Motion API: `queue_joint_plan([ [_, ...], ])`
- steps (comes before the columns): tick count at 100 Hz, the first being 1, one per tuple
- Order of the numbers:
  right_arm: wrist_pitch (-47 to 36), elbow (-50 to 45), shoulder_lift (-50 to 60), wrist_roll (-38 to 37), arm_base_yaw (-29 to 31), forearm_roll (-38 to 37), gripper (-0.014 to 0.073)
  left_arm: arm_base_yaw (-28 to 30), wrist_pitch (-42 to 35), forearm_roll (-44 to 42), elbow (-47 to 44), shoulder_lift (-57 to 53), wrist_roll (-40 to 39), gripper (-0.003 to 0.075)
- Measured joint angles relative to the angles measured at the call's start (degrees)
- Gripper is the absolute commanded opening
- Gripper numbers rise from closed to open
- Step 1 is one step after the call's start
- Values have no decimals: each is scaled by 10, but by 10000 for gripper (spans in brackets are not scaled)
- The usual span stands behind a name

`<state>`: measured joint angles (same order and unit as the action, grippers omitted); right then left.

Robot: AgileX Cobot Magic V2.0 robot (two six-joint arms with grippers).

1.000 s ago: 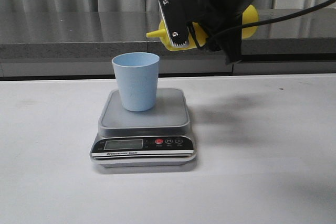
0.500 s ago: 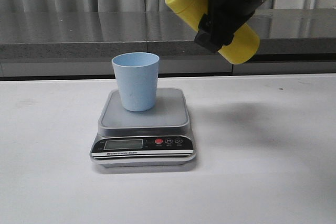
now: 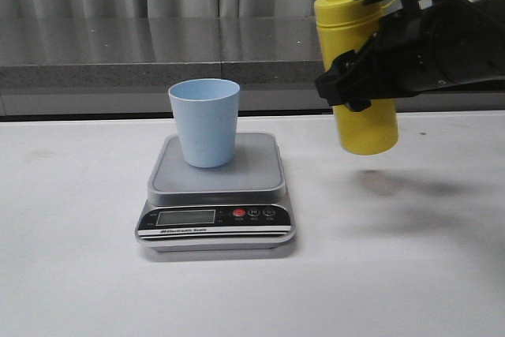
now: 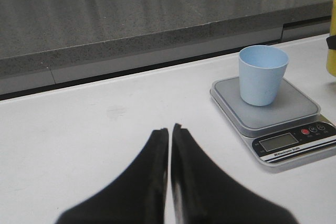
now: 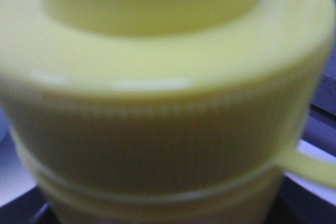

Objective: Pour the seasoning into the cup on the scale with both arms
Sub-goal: 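Turn the bottle upright and set it back on the table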

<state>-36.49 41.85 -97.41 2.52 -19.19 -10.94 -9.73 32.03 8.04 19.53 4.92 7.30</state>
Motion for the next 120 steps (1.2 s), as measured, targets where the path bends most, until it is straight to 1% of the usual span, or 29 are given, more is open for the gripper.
queue_joint_plan([
  [9,-57,-22,-10,-5,6,22,108,0,0,0,0,0,0,11],
  [17,-87,-31,-26,-25,12,34,109,0,0,0,0,0,0,11],
  [29,-120,-32,-54,-84,15,39,109,0,0,0,0,0,0,11],
  [39,-147,-32,-73,-111,15,40,109,0,0,0,0,0,0,11],
  [51,-163,-32,-93,-119,15,40,111,0,0,0,0,0,0,11],
  [65,-163,-32,-111,-122,15,40,117,0,0,0,0,0,0,11],
  [69,-163,-32,-112,-122,15,40,139,0,0,0,0,0,0,11],
  [74,-163,-32,-113,-122,15,40,188,0,0,0,0,0,0,11],
  [79,-163,-32,-113,-122,15,40,258,0,0,0,0,0,0,11],
  [84,-163,-32,-113,-122,15,40,358,0,0,0,0,0,0,11],
  [91,-162,-32,-113,-122,15,40,474,0,0,0,0,0,0,11],
  [98,-161,-32,-113,-122,15,40,555,0,0,0,0,0,0,11],
  [105,-161,-32,-113,-122,15,40,596,0,0,0,0,0,0,11],
  [120,-159,-36,-113,-122,15,40,602,0,0,0,0,0,0,11],
])
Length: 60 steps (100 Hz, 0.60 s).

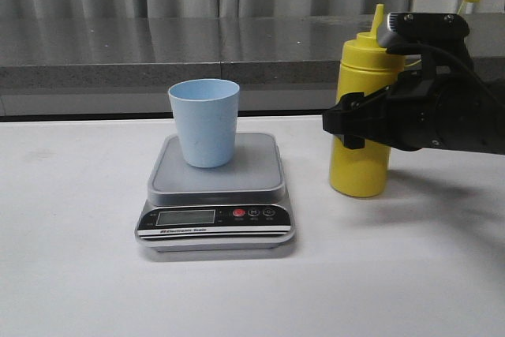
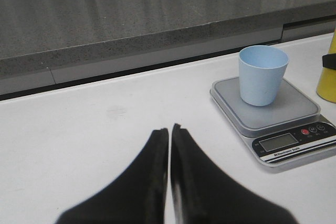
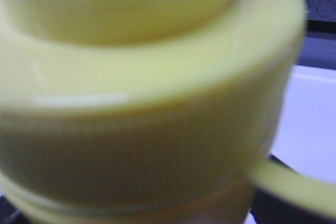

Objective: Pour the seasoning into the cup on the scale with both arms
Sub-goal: 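Turn the bottle upright and set it back on the table, then open the right gripper and withdraw from the bottle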

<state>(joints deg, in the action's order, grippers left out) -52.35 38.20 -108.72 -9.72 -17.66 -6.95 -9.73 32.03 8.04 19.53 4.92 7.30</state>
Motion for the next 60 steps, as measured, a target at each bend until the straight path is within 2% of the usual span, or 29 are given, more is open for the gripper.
queue_joint_plan([
  [24,4,-25,11,0,0,0,602,0,0,0,0,0,0,11],
  [60,10,-95,111,0,0,0,602,0,0,0,0,0,0,11],
])
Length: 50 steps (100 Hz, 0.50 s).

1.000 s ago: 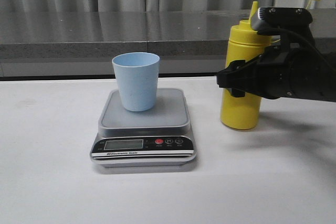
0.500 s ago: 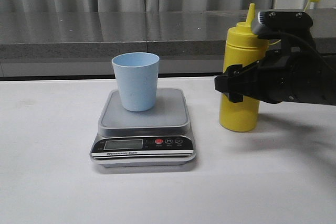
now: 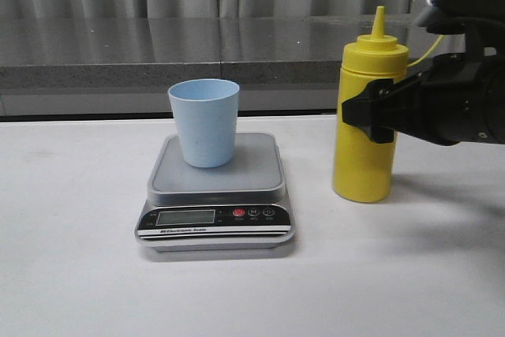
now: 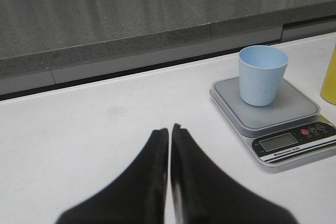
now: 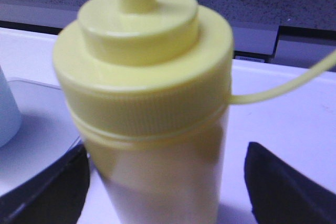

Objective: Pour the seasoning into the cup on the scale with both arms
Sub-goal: 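Open the right gripper and withdraw from the bottle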

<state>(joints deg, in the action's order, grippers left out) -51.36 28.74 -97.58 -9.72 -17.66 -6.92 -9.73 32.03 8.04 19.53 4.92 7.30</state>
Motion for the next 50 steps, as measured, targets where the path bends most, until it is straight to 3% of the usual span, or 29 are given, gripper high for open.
queue_joint_plan([
  [11,20,-24,34,0,0,0,580,0,0,0,0,0,0,11],
  [18,27,-39,58,0,0,0,521,0,0,0,0,0,0,11],
  [39,55,-78,133,0,0,0,218,0,0,0,0,0,0,11],
  [50,60,-96,177,0,0,0,99,0,0,0,0,0,0,11],
])
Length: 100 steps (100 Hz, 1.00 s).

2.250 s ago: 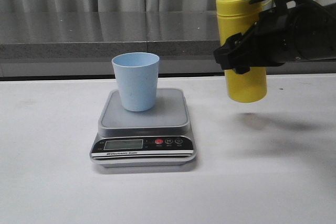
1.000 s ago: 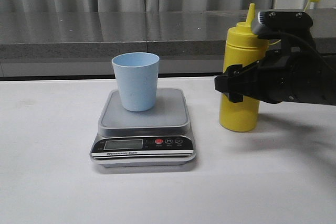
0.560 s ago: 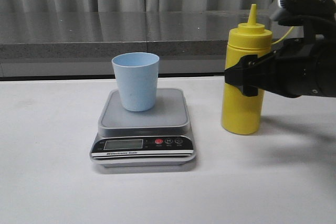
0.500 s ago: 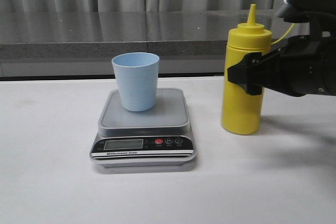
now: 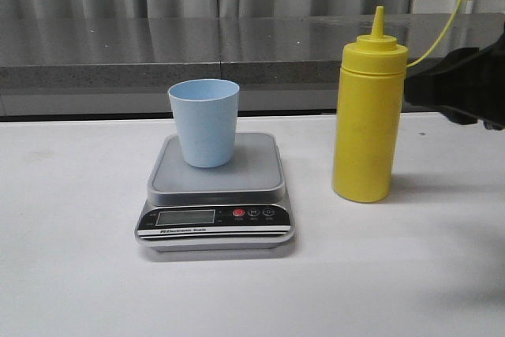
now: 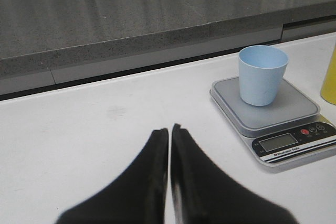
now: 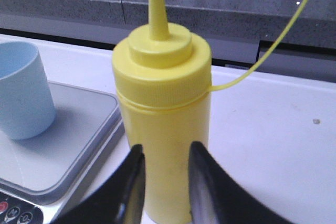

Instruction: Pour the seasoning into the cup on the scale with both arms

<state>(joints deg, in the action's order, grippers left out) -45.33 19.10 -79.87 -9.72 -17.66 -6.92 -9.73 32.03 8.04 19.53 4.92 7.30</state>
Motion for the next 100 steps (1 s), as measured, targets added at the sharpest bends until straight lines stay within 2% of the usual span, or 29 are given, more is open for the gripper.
queue_joint_plan([
  [17,16,-22,80,0,0,0,-73,0,0,0,0,0,0,11],
  [45,123,-36,229,-1,0,0,-67,0,0,0,0,0,0,11],
  [75,265,-37,329,-1,0,3,-67,0,0,0,0,0,0,11],
  [100,283,-47,345,-1,0,42,-67,0,0,0,0,0,0,11],
])
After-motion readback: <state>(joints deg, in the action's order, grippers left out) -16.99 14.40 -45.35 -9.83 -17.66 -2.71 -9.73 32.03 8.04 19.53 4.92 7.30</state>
